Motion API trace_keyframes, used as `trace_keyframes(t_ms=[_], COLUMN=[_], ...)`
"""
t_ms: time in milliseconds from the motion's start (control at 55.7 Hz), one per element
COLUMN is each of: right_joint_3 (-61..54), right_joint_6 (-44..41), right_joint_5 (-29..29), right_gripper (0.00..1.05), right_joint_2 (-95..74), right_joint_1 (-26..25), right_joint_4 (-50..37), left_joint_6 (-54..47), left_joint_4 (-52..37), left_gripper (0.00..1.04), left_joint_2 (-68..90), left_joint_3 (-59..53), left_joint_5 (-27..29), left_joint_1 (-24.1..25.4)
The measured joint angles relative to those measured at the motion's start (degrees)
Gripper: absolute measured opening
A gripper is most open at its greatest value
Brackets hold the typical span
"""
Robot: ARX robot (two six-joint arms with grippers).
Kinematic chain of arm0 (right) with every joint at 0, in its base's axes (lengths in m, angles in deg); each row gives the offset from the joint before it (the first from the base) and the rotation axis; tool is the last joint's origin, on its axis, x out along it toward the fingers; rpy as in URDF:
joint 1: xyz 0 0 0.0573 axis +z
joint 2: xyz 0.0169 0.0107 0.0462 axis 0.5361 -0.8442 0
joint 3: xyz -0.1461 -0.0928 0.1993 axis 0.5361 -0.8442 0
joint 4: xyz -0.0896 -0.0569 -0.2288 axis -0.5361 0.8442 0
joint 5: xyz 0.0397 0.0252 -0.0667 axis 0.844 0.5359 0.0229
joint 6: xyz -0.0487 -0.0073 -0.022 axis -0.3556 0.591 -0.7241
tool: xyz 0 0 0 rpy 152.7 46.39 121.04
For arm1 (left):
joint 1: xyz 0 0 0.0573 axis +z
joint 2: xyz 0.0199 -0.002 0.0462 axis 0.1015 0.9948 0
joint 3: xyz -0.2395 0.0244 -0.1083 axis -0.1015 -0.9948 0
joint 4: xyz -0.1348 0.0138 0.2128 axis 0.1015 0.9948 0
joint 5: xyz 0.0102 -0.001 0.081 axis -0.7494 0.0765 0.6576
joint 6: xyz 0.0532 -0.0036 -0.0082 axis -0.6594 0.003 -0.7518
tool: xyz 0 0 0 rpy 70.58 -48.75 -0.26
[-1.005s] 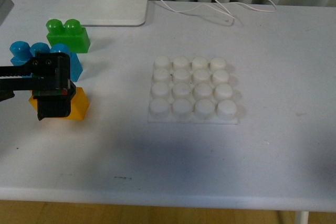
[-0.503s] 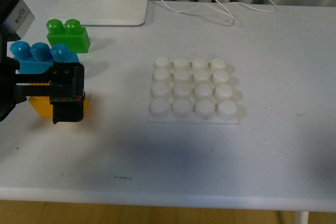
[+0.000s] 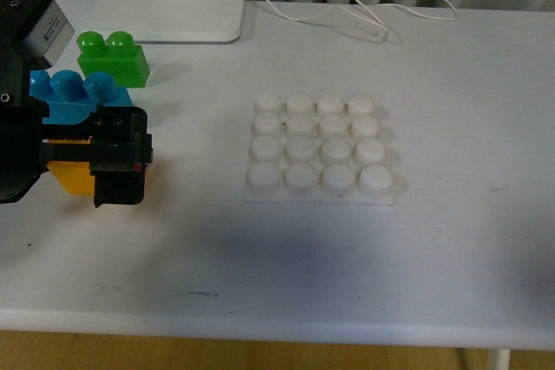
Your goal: Insert yellow block into base center
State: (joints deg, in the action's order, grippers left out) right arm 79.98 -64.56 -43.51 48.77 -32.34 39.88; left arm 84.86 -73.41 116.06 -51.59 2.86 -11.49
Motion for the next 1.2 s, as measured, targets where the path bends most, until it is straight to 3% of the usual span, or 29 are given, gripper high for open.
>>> trace_keyframes(t_ms=[72, 144, 413, 754, 1203], right_joint_3=[0.0, 0.0, 0.0, 0.0, 0.0], right_joint_6=[0.0, 0.0, 0.0, 0.0, 0.0], right_joint_5=[0.0, 0.0, 0.0, 0.0, 0.0], right_gripper=[0.95, 0.95, 0.95, 0.95, 0.95], right_joint_2=[0.0, 0.0, 0.0, 0.0, 0.0], right_joint_1=[0.0, 0.0, 0.0, 0.0, 0.0], right_joint_4=[0.0, 0.0, 0.0, -0.02, 0.0], left_joint_6=[0.0, 0.0, 0.09, 3.78, 12.68], left_joint_4=[-0.04, -0.26, 0.2, 8.79, 14.78], left_gripper=[0.71, 0.66, 0.66, 0.66, 0.66], left_joint_2=[0.15, 0.22, -0.39, -8.85, -3.32], left_joint_3=[0.0, 0.02, -0.02, -0.04, 14.6], left_joint_5=[0.13, 0.22, -0.74, -4.2, -3.65], left_joint_1=[-0.11, -0.15, 0.0, -0.13, -7.21])
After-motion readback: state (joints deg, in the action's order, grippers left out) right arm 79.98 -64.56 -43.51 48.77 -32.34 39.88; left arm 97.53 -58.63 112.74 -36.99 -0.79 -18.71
